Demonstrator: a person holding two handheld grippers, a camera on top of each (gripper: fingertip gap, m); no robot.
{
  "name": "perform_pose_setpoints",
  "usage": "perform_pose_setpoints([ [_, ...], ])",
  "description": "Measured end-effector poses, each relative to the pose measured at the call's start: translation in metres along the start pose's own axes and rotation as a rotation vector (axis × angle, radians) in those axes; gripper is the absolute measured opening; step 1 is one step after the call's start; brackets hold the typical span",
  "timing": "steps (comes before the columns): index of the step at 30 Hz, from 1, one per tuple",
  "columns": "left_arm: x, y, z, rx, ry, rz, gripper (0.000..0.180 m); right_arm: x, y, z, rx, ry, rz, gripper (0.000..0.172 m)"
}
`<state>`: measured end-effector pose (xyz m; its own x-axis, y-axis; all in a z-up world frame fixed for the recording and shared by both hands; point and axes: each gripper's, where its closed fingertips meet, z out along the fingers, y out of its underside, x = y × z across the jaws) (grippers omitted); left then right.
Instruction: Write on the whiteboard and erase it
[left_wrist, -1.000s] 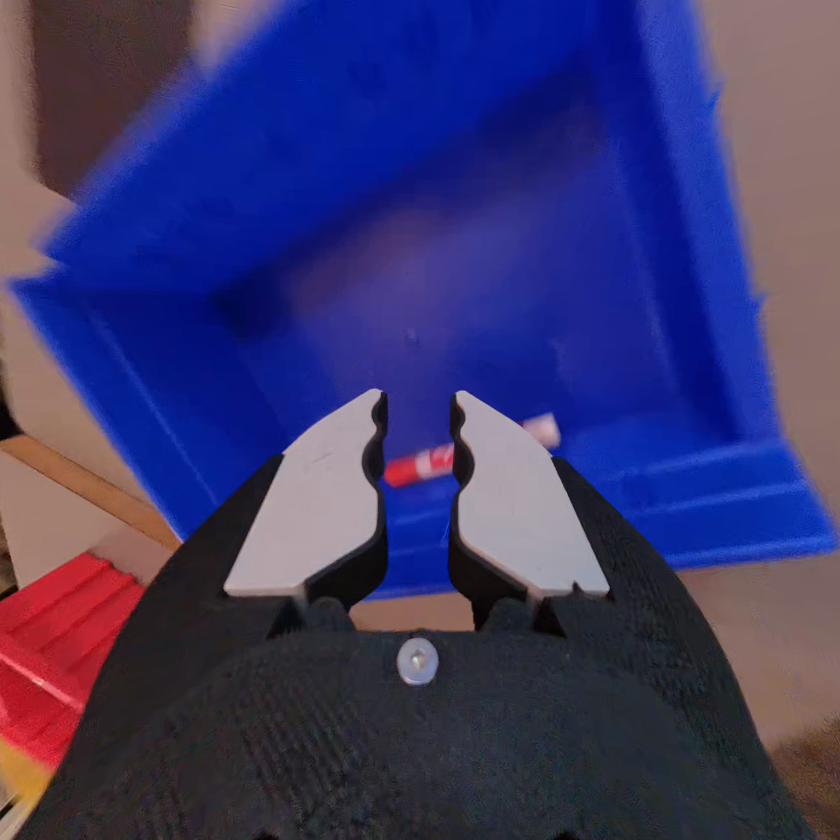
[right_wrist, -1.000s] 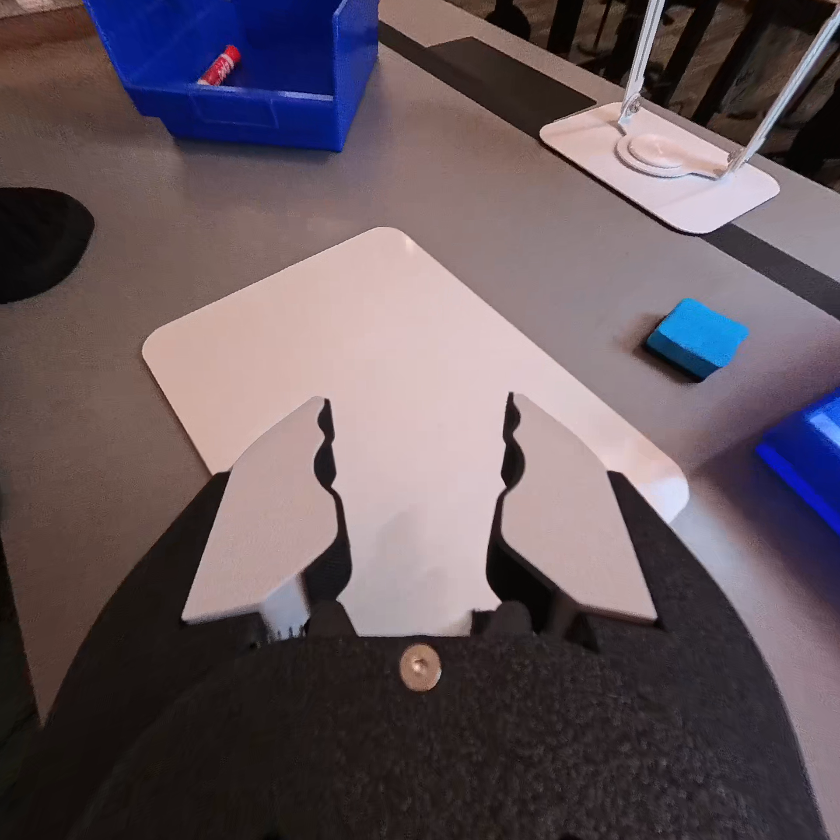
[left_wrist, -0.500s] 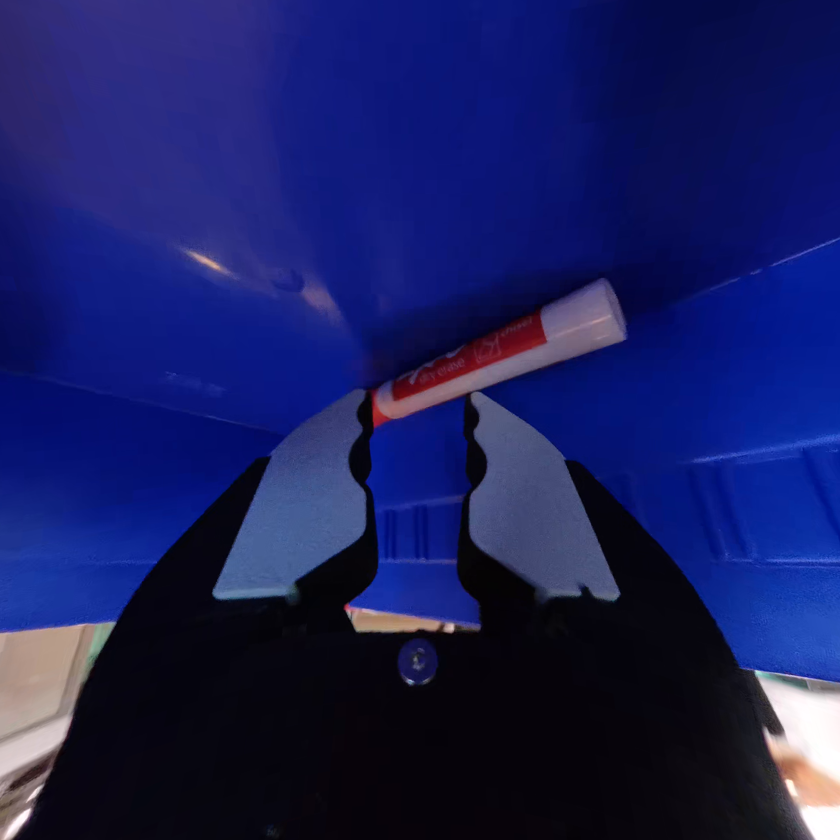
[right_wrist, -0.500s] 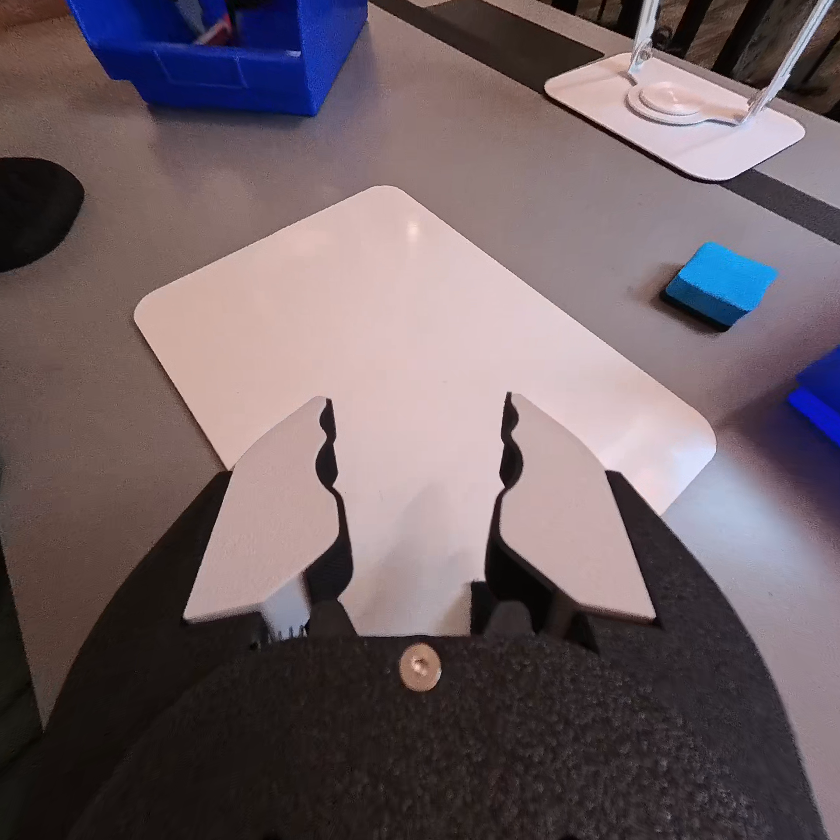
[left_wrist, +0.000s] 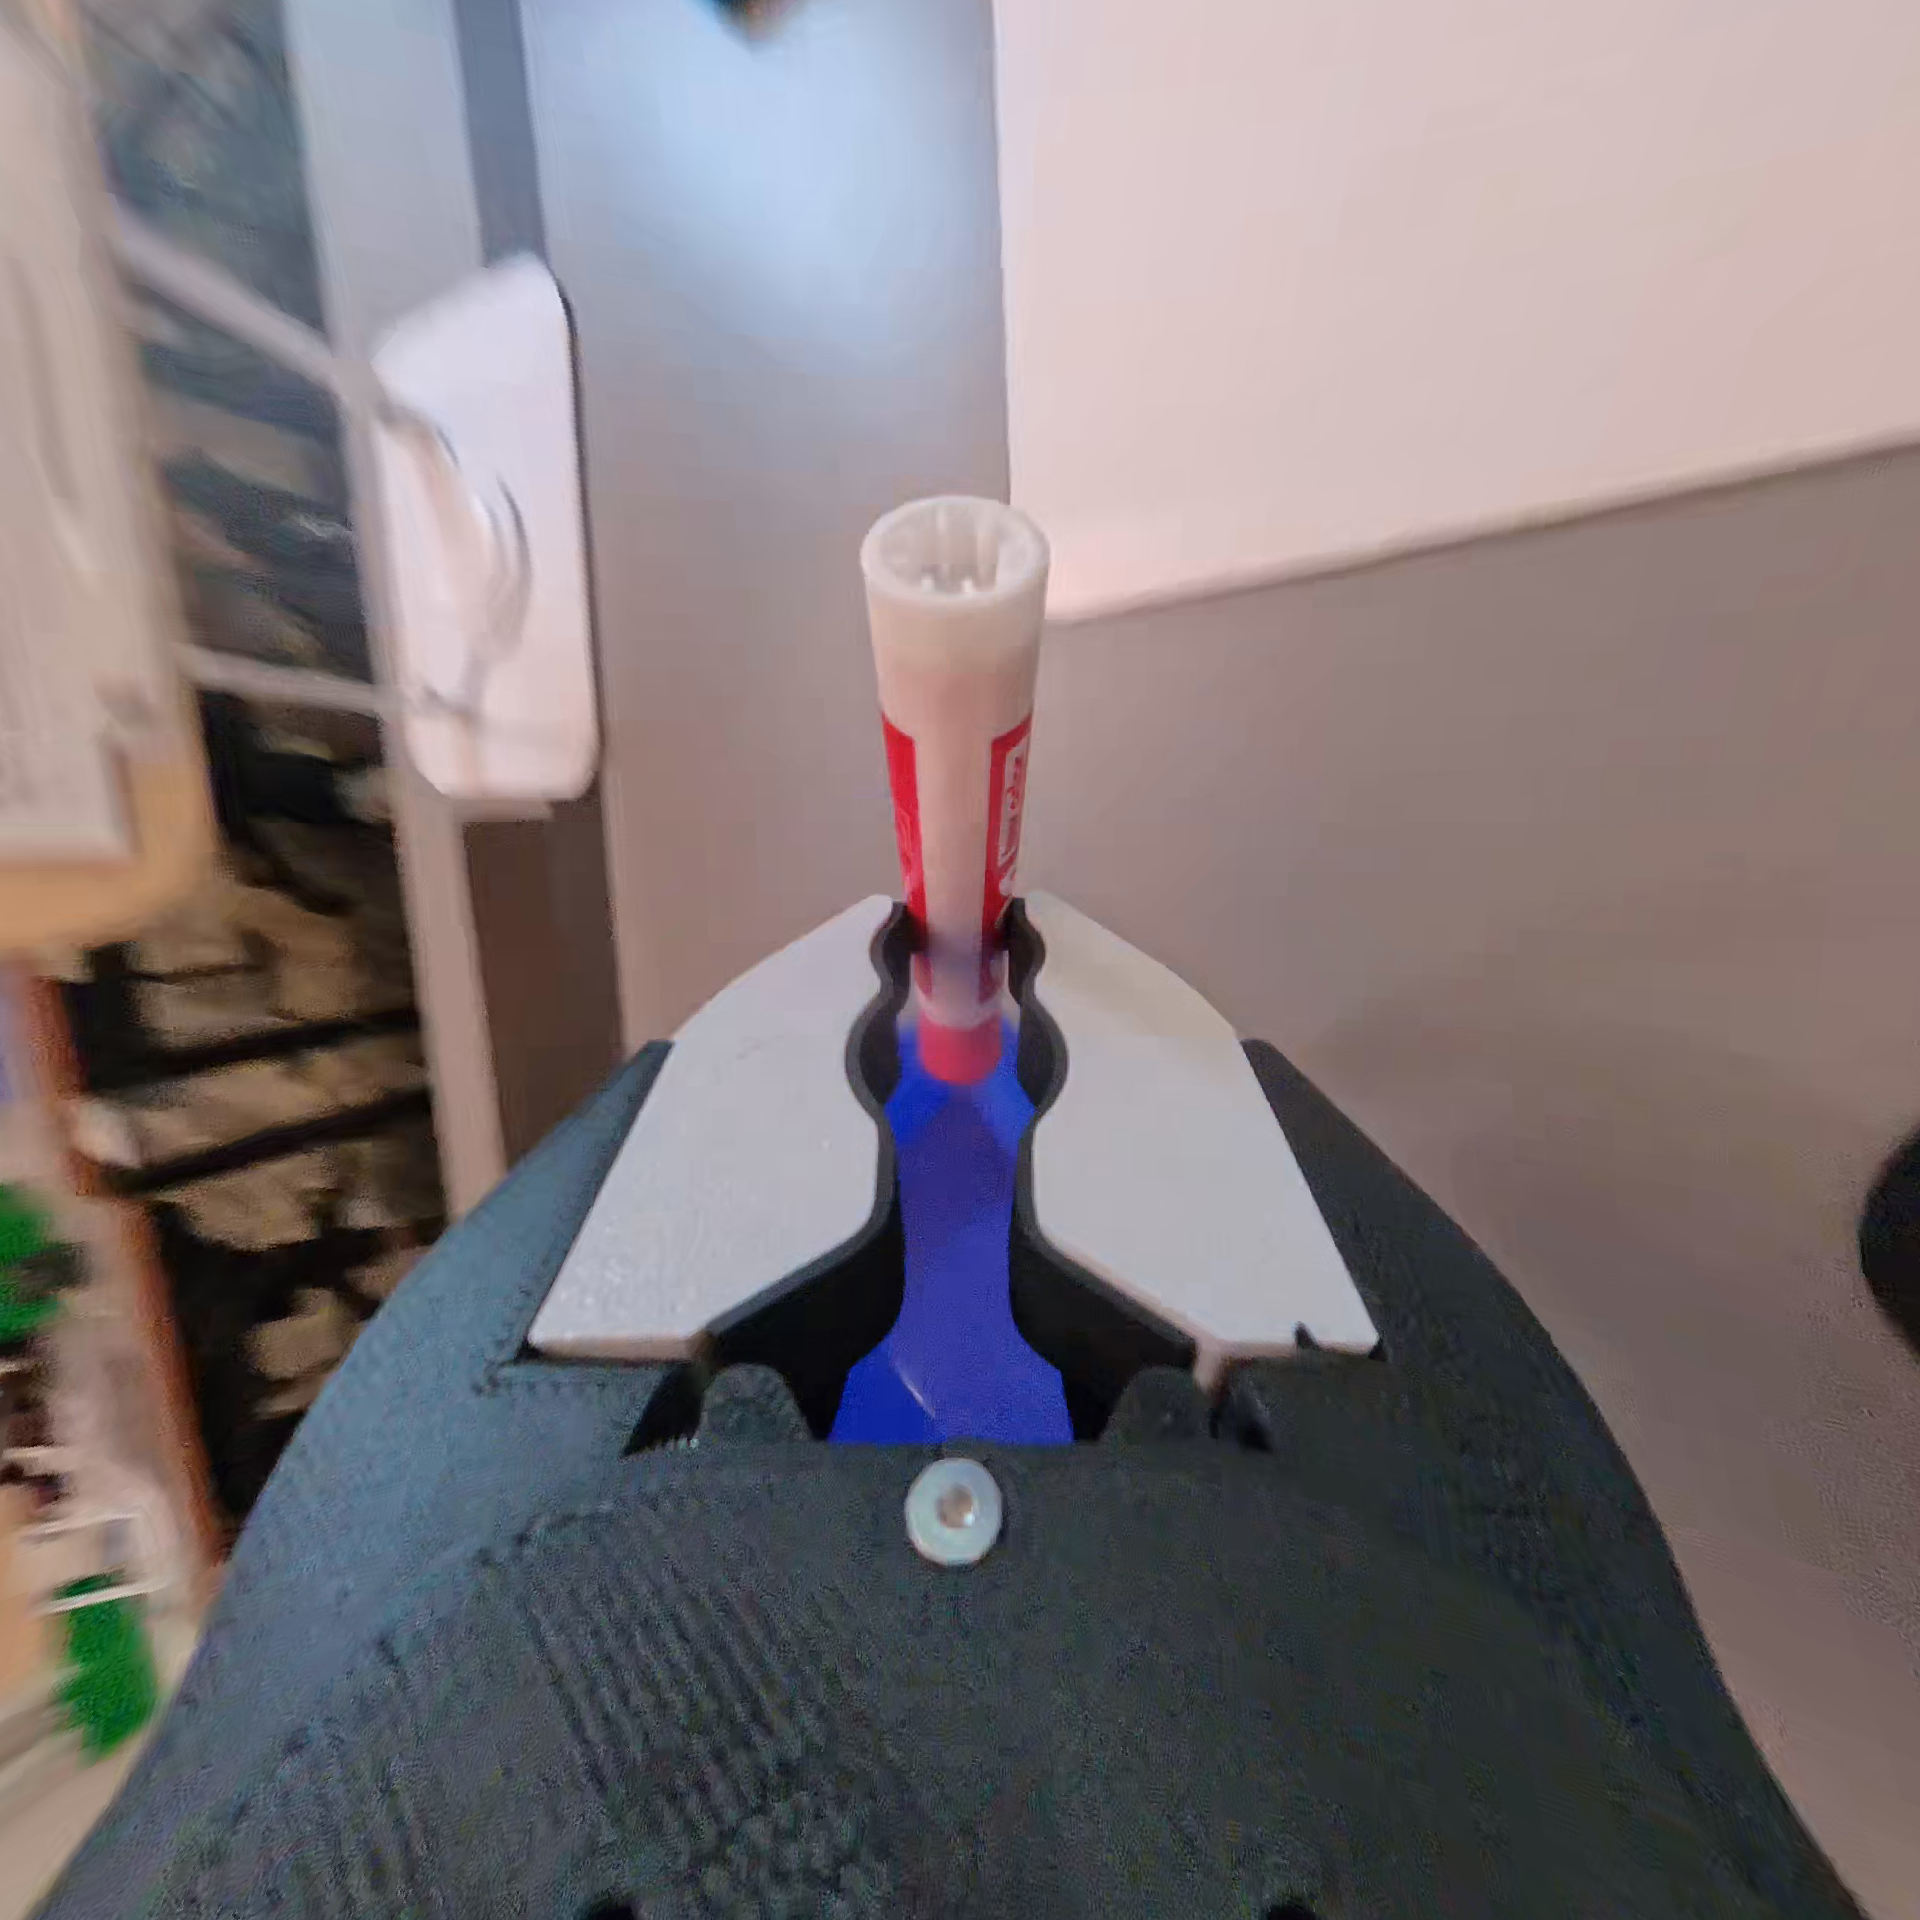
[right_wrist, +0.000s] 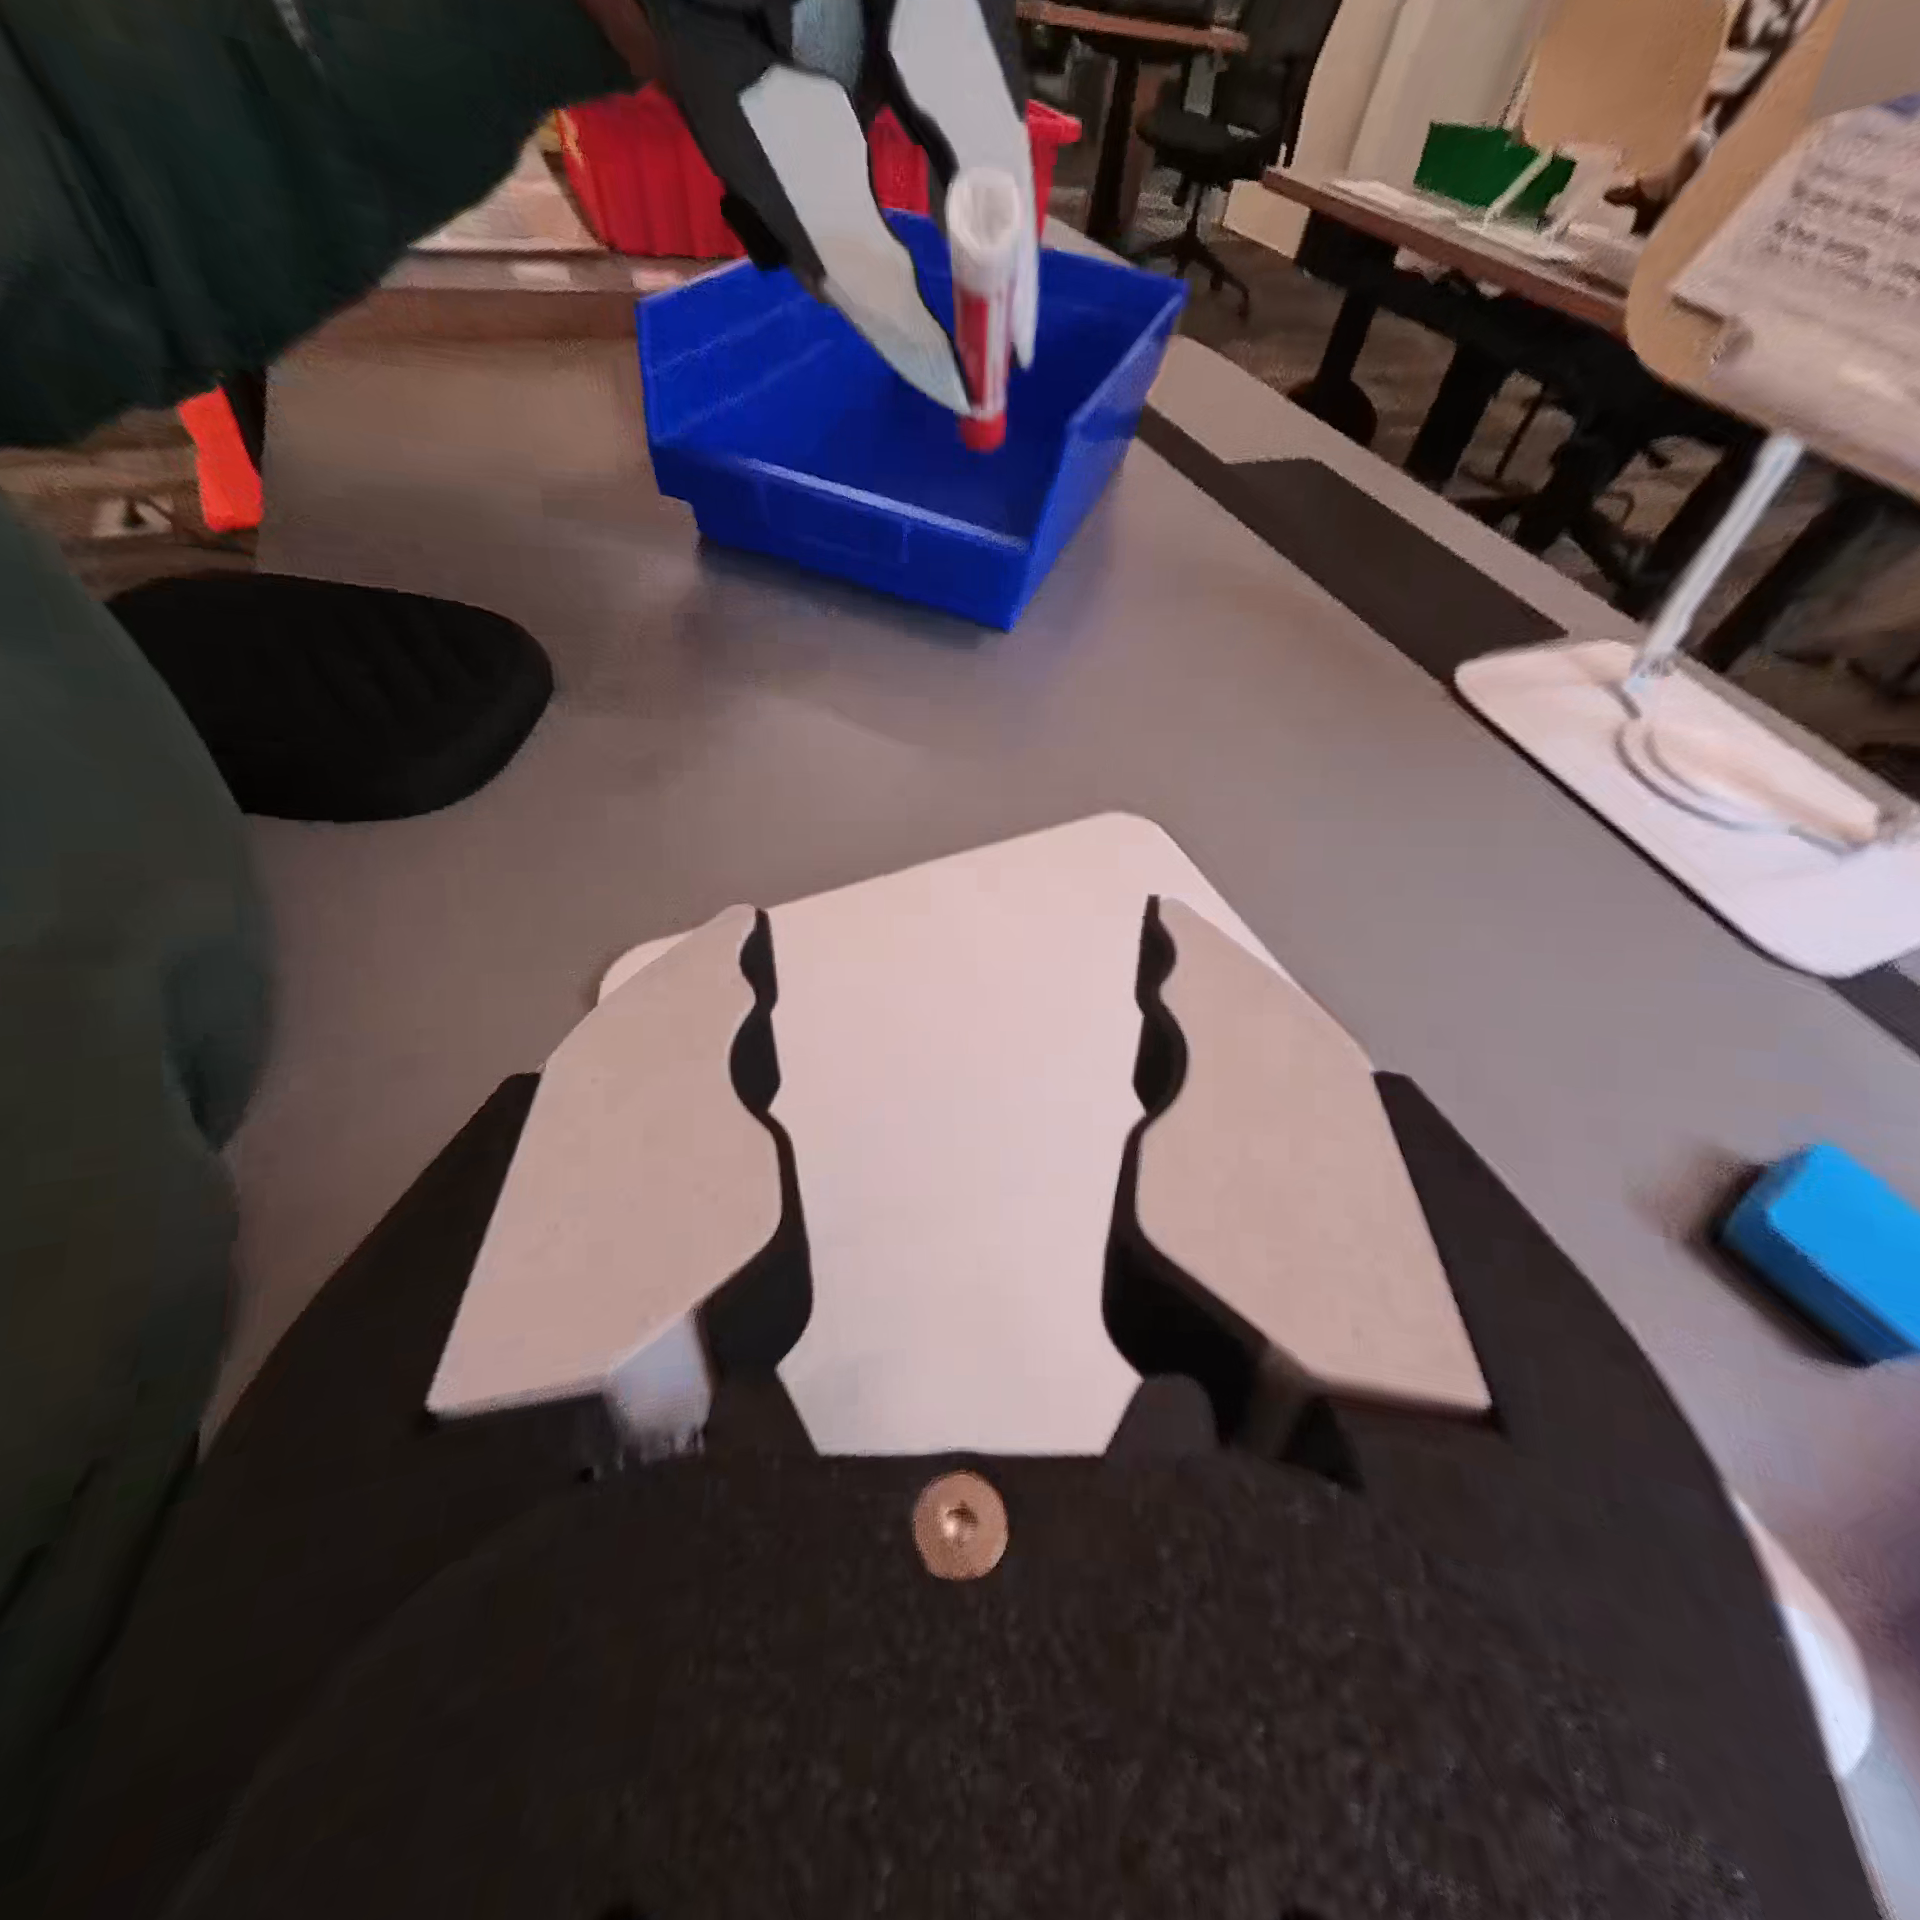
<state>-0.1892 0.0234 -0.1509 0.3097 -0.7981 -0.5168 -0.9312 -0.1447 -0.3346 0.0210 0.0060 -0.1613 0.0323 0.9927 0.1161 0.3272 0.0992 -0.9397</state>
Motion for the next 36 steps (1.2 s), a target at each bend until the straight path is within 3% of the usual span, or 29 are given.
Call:
perform_pose_setpoints([
  [5,0.055,-0.104,0.034,0.07,-0.124,0.235,0.018,-0.016,-0.028,0.039,-0.062,0.069,-0.184,0.065],
  [6,0.061,-0.117,0.038,0.092,-0.116,0.235,0.018,-0.016,-0.026,0.045,-0.09,0.076,-0.2,0.057],
  [7,0.063,-0.126,0.04,0.111,-0.114,0.241,0.018,-0.017,-0.023,0.048,-0.106,0.077,-0.204,0.038],
  [8,0.067,-0.129,0.041,0.113,-0.091,0.257,0.018,-0.011,-0.021,0.047,-0.111,0.123,-0.213,0.022],
  [9,0.068,-0.132,0.041,0.136,-0.086,0.251,0.018,-0.01,-0.022,0.044,-0.084,0.137,-0.257,0.02],
  [15,0.079,-0.14,0.018,0.491,0.056,0.102,0.019,-0.021,-0.029,0.014,0.165,-0.043,-0.045,0.019],
  [18,0.088,-0.142,0.014,0.644,0.166,-0.048,0.032,-0.024,-0.032,0.003,0.25,-0.107,0.051,0.019],
  [20,0.086,-0.144,0.011,0.699,0.137,-0.077,0.019,-0.027,-0.033,0.001,0.271,-0.14,0.083,0.019],
  [26,0.095,-0.135,0.019,0.589,0.172,-0.06,0.019,-0.03,-0.02,0.007,0.199,-0.174,0.072,0.02],
  [29,0.101,-0.132,0.026,0.531,0.213,-0.063,0.019,-0.035,-0.018,0.015,0.145,-0.148,-0.037,0.05],
  [36,0.12,-0.155,0.02,0.572,0.314,-0.033,0.019,-0.053,-0.007,0.037,0.05,-0.16,-0.193,0.044],
])
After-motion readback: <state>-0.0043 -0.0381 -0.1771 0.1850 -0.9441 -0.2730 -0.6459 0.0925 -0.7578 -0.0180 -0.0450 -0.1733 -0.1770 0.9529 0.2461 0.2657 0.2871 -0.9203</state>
